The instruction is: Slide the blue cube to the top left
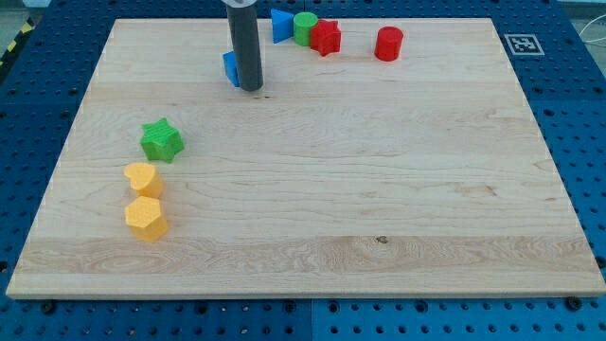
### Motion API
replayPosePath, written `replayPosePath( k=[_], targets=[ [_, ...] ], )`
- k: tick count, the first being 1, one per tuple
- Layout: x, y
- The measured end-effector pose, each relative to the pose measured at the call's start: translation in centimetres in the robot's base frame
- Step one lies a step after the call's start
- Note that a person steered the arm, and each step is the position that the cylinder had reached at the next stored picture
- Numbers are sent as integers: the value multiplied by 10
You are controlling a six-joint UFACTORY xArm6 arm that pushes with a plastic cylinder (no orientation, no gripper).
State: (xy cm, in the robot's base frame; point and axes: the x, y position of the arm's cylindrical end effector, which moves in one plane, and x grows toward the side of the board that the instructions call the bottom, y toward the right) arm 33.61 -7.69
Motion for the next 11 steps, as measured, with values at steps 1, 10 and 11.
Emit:
replayPosePath(
  k=[1, 10, 11],
  targets=[
    [-18, 5],
    [-52, -82],
    [-76, -74]
  ],
)
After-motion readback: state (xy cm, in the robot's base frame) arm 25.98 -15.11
